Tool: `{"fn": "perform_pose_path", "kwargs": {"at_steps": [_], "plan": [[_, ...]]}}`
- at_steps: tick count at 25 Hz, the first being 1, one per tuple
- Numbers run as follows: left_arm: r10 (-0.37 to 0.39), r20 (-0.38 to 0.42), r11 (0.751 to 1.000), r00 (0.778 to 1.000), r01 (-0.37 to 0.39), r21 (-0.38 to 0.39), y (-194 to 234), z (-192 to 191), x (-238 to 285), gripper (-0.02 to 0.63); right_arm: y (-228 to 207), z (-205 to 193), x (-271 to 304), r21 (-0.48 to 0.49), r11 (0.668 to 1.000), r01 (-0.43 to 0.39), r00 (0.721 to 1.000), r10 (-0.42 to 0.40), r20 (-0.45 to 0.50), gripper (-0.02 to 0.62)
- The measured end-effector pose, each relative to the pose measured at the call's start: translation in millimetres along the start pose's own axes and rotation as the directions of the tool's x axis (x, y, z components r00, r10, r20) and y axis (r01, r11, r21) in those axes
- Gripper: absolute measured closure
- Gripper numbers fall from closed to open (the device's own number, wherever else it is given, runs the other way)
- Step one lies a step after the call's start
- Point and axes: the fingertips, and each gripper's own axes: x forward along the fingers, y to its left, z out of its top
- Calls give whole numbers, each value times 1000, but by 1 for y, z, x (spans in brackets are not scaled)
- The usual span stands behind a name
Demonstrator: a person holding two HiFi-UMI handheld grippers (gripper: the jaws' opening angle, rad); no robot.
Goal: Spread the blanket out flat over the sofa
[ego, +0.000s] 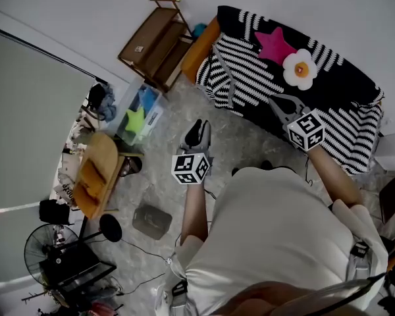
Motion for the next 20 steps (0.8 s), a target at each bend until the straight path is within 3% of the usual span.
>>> {"fn": "perform_pose_path", "kwargs": {"at_steps": [8,20], "plan": [[-10,-1,1000,1000,10,-13,8,-4,-10,440,15,-4,3,3,1000,4,1000,-4,-9,598],[-51,-26,999,998,50,-22,26,-14,-28,434,43,-12,12,10,999,34,999,-33,-39,598]]}}
